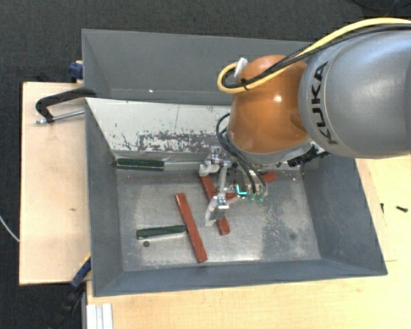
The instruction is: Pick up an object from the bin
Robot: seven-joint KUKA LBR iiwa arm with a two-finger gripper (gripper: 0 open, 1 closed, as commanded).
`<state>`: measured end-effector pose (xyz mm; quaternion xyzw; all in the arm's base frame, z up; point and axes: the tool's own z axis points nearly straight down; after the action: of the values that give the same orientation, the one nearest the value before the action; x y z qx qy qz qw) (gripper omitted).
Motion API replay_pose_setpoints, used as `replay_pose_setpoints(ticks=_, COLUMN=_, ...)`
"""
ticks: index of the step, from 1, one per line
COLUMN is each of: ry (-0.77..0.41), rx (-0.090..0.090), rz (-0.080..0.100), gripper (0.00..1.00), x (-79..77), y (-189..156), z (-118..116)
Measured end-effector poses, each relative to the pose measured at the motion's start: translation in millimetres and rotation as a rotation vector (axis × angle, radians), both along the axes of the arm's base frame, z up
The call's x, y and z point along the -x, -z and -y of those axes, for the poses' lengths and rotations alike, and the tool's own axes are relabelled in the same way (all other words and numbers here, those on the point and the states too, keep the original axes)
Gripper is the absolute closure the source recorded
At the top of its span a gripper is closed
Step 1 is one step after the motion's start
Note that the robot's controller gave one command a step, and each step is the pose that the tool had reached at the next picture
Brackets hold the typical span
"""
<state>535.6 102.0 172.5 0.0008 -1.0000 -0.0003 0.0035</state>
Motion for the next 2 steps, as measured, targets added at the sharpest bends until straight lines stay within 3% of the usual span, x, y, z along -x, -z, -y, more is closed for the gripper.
replay_pose_setpoints(ticks=1, ry=0.002, rx=-0.001, rz=0.007, gripper=0.0, x=-1.8, y=-3, z=0)
replay_pose_setpoints(ticks=2, ry=-0.067, rx=-0.001, rz=0.012, gripper=0.0, x=5.1, y=40, z=-23)
